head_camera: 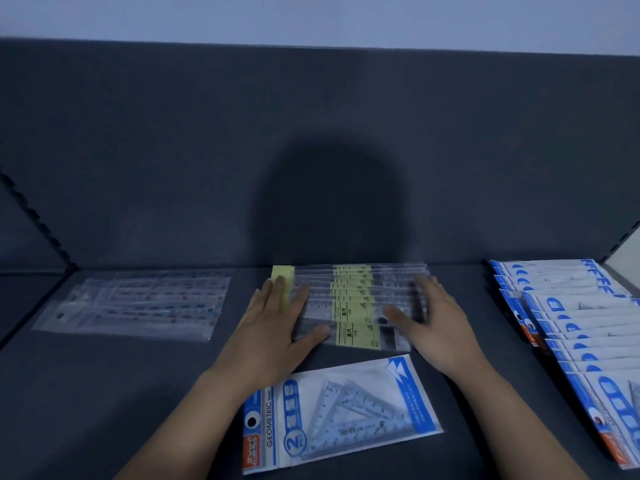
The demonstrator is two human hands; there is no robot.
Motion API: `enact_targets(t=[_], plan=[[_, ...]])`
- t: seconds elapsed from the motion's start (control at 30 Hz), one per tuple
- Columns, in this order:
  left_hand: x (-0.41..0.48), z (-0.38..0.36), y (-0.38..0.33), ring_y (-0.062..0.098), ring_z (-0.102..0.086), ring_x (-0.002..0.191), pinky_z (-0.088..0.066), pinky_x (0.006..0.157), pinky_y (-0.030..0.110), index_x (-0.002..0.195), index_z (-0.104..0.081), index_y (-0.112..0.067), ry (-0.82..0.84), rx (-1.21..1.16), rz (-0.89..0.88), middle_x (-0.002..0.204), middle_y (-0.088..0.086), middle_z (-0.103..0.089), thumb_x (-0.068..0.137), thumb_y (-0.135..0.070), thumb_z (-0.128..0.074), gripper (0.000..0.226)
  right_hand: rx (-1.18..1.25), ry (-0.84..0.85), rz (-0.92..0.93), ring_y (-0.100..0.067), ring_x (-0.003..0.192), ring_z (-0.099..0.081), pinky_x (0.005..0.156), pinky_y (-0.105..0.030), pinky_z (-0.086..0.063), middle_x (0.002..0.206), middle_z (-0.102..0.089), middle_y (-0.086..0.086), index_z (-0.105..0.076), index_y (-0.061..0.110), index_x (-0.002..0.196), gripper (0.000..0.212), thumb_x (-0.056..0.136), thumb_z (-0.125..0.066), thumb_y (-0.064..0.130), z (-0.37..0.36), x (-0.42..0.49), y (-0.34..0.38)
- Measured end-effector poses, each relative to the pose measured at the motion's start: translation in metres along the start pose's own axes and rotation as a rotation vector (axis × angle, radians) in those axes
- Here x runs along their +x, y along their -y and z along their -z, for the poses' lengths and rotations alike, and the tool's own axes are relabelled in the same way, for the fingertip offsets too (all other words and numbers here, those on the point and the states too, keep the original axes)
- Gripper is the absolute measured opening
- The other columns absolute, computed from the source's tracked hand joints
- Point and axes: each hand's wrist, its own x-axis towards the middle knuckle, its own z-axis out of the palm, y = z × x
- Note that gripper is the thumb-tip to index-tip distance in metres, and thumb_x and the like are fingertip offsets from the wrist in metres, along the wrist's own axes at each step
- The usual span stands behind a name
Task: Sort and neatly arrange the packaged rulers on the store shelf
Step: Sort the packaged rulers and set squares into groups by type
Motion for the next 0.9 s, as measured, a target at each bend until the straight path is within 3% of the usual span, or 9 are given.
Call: enact_targets(t=[0.13,0.2,0.33,0.47,0.57,0.67,0.8,0.9], plan=[[0.003,0.001,0.001,0.000,0.026,0.137,0.015,0.108,0.020,0.151,0.004,-0.041,-0.038,-0.048,-0.034,0.157,-0.011,0.021,0.078,-0.081,-0.024,0.088,0.055,-0.028,0.039,-0.017,0.140,-0.028,0.114,-0.040,-0.027,0.152,-0.034,0.000,-0.039,0.023,0.142,0.074,0.079,-0.062,0.055,0.005,0.002,-0.003],[0.004,0.001,0.001,-0.001,0.029,0.135,0.019,0.108,0.019,0.152,0.004,-0.038,-0.060,-0.018,-0.055,0.153,-0.013,0.026,0.078,-0.082,-0.022,0.089,0.018,-0.018,0.042,-0.017,0.144,-0.021,0.116,-0.042,-0.021,0.155,-0.027,-0.002,-0.033,0.022,0.145,0.078,0.080,-0.059,0.058,0.006,0.004,-0.006],[0.007,0.002,-0.001,0.010,0.018,0.146,0.014,0.118,0.029,0.154,0.009,-0.027,-0.097,0.060,0.013,0.160,-0.001,0.017,0.067,-0.091,-0.015,0.110,-0.028,0.091,0.014,-0.013,0.147,-0.001,0.119,-0.036,-0.003,0.159,-0.014,-0.004,-0.019,0.018,0.151,0.083,0.086,-0.044,0.063,0.003,0.016,-0.006],[0.008,0.006,0.000,0.018,0.015,0.148,0.009,0.120,0.035,0.153,0.011,-0.017,-0.077,0.077,0.088,0.161,0.008,0.015,0.058,-0.097,-0.016,0.128,0.043,0.068,-0.059,-0.015,0.147,-0.003,0.119,-0.035,-0.001,0.159,-0.016,-0.005,-0.020,0.014,0.151,0.085,0.086,-0.044,0.063,0.002,0.032,0.000],[0.007,0.006,0.001,0.017,0.014,0.148,0.008,0.120,0.035,0.154,0.008,-0.017,-0.070,0.067,0.062,0.161,0.007,0.014,0.061,-0.096,-0.017,0.125,-0.086,0.095,0.013,-0.015,0.146,-0.011,0.118,-0.037,-0.002,0.157,-0.022,-0.002,-0.025,0.020,0.149,0.095,0.074,-0.035,0.078,-0.003,0.033,0.000],[0.005,0.005,0.002,0.014,0.012,0.148,0.007,0.121,0.036,0.154,0.005,-0.014,-0.082,0.081,0.042,0.162,0.005,0.011,0.065,-0.093,-0.019,0.122,-0.002,0.117,0.041,-0.009,0.145,-0.013,0.118,-0.036,-0.001,0.156,-0.025,0.002,-0.027,0.026,0.148,0.099,0.065,-0.028,0.082,-0.001,0.035,0.000],[0.006,0.005,0.002,0.012,0.016,0.147,0.009,0.120,0.035,0.153,0.010,-0.014,-0.070,0.111,0.050,0.161,0.004,0.015,0.064,-0.093,-0.013,0.121,-0.011,0.112,0.087,-0.007,0.145,-0.009,0.119,-0.036,-0.002,0.157,-0.022,0.002,-0.028,0.027,0.148,0.090,0.074,-0.029,0.077,-0.003,0.036,-0.004],[0.005,0.005,0.006,0.010,0.030,0.142,0.016,0.118,0.035,0.150,0.022,-0.024,-0.057,0.115,0.028,0.154,0.000,0.032,0.069,-0.089,-0.012,0.109,0.015,0.039,0.112,-0.013,0.143,-0.019,0.116,-0.030,-0.015,0.155,-0.027,-0.002,-0.038,0.022,0.144,0.073,0.085,-0.040,0.065,-0.005,0.033,-0.007]])
